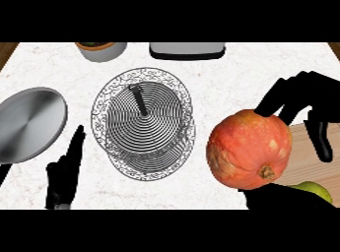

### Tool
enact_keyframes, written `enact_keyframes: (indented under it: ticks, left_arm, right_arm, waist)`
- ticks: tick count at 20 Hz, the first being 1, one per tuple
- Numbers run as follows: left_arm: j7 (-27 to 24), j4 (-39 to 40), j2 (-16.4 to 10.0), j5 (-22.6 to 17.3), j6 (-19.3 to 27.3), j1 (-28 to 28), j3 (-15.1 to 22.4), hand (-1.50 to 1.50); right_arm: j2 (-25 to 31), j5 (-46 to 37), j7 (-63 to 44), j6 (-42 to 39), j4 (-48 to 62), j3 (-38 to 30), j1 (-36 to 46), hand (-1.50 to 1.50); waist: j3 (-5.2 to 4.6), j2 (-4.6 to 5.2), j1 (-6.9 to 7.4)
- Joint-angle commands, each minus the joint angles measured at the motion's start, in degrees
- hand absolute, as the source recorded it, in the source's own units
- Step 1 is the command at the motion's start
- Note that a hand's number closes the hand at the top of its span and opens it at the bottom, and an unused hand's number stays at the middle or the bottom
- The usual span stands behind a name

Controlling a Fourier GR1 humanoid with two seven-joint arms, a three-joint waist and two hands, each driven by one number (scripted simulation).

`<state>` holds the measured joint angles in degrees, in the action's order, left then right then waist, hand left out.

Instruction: Pick the squash from the cutting board and place it in the tiered basket

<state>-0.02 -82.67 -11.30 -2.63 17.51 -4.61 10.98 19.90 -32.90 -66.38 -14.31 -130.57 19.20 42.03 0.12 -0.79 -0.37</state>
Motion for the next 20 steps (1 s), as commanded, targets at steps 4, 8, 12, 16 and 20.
enact_keyframes:
  ticks: [4,8,12,16,20]
  left_arm:
    - [0.91,2.28,0.17,-0.25,-0.79,-1.10,-0.22,0.00]
    - [2.14,0.49,2.09,1.32,0.32,-0.92,2.04,0.00]
    - [0.04,2.29,2.30,0.91,-0.17,-1.11,0.83,0.00]
    - [1.14,0.56,1.12,1.35,-0.52,-2.06,0.37,0.00]
    - [1.24,1.45,0.32,0.29,-2.21,-1.58,-0.74,0.00]
  right_arm:
    - [-4.50,3.45,-12.48,-6.55,9.41,-2.60,12.41,1.50]
    - [-7.73,1.33,-6.31,-3.43,18.84,-1.99,13.97,1.50]
    - [-12.35,-3.50,-4.65,-2.12,24.01,2.98,16.03,1.50]
    - [-14.26,-3.16,-0.61,-2.64,30.93,0.14,16.94,1.50]
    - [-17.09,-8.98,1.87,0.93,39.17,1.73,16.73,1.50]
  waist:
    - [-0.31,0.33,0.44]
    - [-0.22,0.67,0.95]
    - [-0.22,0.68,0.96]
    - [-0.18,0.74,0.98]
    - [-0.19,0.91,1.36]
